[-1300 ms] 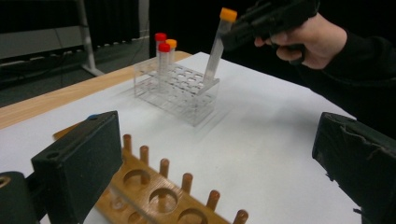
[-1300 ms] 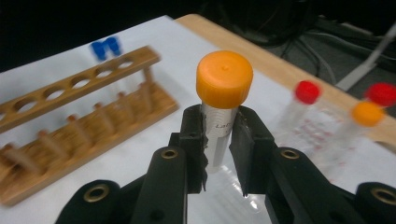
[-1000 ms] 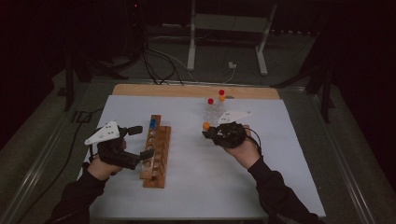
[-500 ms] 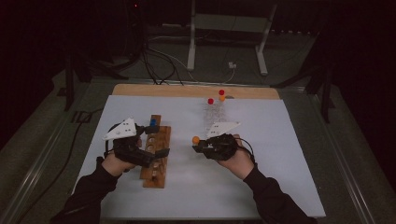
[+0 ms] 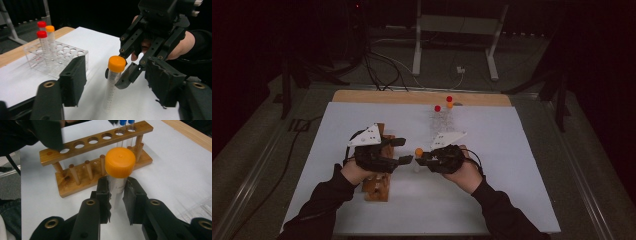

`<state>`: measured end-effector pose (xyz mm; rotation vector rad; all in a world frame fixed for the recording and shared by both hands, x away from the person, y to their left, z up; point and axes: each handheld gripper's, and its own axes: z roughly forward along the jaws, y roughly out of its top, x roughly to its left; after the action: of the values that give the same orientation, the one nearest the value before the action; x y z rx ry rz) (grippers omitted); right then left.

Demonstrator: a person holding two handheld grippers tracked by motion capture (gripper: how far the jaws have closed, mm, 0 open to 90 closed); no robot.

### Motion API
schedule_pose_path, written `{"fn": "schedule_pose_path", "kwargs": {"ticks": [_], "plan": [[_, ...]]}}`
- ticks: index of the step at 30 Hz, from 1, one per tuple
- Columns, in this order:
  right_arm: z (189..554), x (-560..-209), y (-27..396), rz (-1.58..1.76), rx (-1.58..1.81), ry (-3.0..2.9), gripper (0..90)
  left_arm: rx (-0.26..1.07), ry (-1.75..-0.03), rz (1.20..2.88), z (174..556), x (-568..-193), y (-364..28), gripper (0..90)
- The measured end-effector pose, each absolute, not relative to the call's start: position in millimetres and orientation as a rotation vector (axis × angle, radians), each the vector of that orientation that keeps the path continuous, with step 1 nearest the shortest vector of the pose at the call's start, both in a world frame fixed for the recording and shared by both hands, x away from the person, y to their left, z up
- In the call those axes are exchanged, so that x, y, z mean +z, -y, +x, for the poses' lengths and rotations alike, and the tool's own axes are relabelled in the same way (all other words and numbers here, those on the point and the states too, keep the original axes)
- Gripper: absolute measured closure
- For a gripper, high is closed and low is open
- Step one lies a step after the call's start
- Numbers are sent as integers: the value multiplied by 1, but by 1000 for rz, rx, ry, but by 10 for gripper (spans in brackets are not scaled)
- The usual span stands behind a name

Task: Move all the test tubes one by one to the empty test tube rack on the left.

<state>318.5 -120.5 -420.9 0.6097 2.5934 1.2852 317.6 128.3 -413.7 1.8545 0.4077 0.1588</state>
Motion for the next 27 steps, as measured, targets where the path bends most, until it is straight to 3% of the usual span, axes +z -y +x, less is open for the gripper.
{"fn": "schedule_pose_path", "kwargs": {"ticks": [19,27], "plan": [[319,-421,116,603,1299,-2600,746,138,-382,1877,327,-422,-110,696],[319,-421,116,606,1310,-2598,745,163,-371,1868,327,-421,-110,717]]}}
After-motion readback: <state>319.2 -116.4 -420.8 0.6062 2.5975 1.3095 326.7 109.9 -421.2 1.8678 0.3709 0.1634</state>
